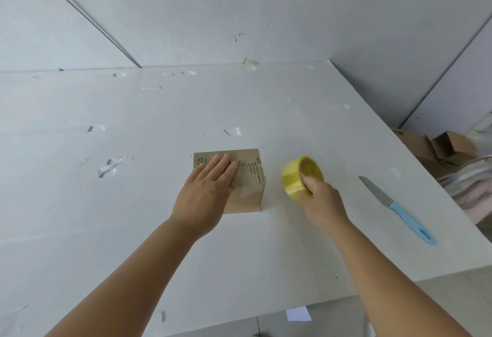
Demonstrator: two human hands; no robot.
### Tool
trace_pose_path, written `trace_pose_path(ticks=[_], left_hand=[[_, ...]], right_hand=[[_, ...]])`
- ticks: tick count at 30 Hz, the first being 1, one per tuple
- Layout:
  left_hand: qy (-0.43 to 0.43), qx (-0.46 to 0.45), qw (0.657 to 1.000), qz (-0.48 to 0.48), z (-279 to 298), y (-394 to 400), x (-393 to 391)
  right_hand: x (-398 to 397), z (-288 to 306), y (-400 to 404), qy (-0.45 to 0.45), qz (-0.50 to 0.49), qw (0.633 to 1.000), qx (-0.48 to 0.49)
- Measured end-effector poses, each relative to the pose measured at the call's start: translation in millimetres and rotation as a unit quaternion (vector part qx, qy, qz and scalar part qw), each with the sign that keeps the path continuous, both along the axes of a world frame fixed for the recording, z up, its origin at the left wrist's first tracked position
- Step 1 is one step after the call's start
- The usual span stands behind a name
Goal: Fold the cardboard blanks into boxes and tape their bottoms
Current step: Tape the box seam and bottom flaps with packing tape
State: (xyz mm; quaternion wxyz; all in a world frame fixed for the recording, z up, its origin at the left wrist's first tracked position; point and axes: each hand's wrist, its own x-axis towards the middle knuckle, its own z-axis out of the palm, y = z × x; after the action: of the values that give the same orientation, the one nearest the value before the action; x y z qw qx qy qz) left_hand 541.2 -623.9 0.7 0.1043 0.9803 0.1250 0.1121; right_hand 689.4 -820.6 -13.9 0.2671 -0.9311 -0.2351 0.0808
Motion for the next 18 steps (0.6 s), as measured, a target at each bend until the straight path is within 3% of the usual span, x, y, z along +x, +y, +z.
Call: trace_pose_path(ticks=[7, 15, 18], left_hand=[[-0.004, 0.016, 1.000, -0.006, 1.6, -16.0, -8.1], [-0.108, -0.174, 0.979, 0.006, 12.0, -12.7, -10.2], [-0.141, -0.245, 0.959, 0.028, 17.5, -11.3, -15.1]], right_hand=[[-17.7, 62.3, 29.8, 0.036, 0.022, 0.969, 0.244], [-46.4, 96.3, 63.5, 0.114, 0.121, 0.900, 0.403], [-49.0, 93.8, 68.8, 0.106, 0.157, 0.903, 0.385]])
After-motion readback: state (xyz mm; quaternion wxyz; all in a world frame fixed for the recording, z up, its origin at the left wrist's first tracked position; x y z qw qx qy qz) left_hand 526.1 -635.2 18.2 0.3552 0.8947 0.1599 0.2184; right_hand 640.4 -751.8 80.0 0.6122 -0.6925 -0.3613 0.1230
